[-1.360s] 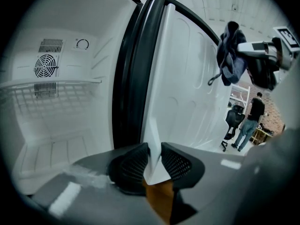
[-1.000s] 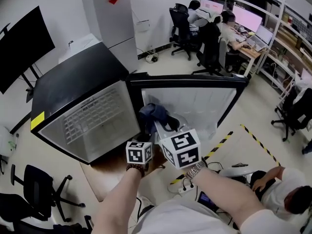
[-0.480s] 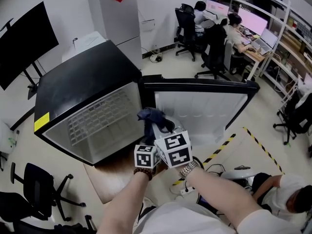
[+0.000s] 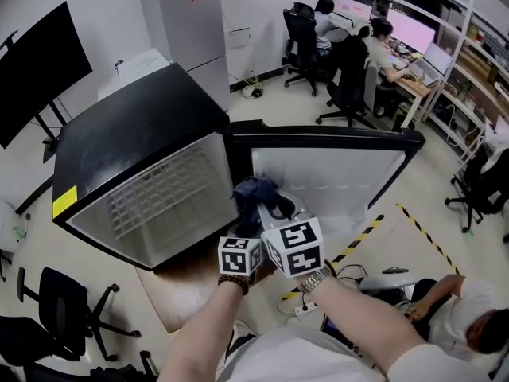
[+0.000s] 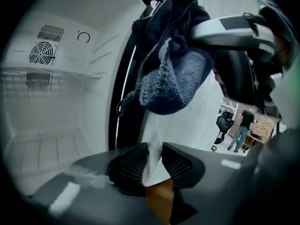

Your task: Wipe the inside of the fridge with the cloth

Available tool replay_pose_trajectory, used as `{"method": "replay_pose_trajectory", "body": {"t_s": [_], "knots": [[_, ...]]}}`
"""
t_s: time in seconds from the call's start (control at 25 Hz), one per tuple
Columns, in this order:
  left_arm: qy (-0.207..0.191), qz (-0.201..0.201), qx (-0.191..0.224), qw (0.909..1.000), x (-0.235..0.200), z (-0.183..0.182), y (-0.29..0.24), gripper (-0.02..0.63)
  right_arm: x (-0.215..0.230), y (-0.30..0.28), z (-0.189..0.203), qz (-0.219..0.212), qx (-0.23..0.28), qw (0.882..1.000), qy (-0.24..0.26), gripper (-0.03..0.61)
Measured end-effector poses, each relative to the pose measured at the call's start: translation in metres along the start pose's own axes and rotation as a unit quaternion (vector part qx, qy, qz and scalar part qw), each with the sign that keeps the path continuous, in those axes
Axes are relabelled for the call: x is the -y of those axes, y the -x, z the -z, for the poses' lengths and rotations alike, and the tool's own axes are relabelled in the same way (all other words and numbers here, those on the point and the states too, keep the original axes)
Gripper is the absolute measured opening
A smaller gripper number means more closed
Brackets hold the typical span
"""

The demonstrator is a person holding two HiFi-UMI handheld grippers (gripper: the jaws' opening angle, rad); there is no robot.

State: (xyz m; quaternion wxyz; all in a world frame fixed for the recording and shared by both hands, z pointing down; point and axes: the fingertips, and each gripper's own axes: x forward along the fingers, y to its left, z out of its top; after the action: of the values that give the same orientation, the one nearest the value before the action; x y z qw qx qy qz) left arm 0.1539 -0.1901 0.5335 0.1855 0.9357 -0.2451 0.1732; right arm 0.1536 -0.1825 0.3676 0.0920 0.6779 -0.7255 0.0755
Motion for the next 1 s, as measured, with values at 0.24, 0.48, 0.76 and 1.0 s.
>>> {"method": "replay_pose_trajectory", "body": {"t_s": [0.24,0.48,0.76,1.0], "knots": [[-0.001,-0.005,0.001,1.0,0.0,0.001,0.0,0.101,0.015,0.001,0.008,0.013,-0.006,1.0,-0.018,0.066],[0.001,-0.01,0.003,0.9999,-0.001,0.001,0.0,0.1,0.043,0.005,0.016,0.043,-0.017,0.998,-0.036,0.064],[0.006,-0.018,0.007,0.9998,-0.003,0.0,0.0,0.098,0.074,0.02,0.024,0.07,-0.019,0.996,-0.045,0.064],[0.012,-0.025,0.011,0.9996,-0.004,0.001,0.001,0.097,0.103,0.04,0.028,0.096,-0.017,0.994,-0.055,0.064]]}}
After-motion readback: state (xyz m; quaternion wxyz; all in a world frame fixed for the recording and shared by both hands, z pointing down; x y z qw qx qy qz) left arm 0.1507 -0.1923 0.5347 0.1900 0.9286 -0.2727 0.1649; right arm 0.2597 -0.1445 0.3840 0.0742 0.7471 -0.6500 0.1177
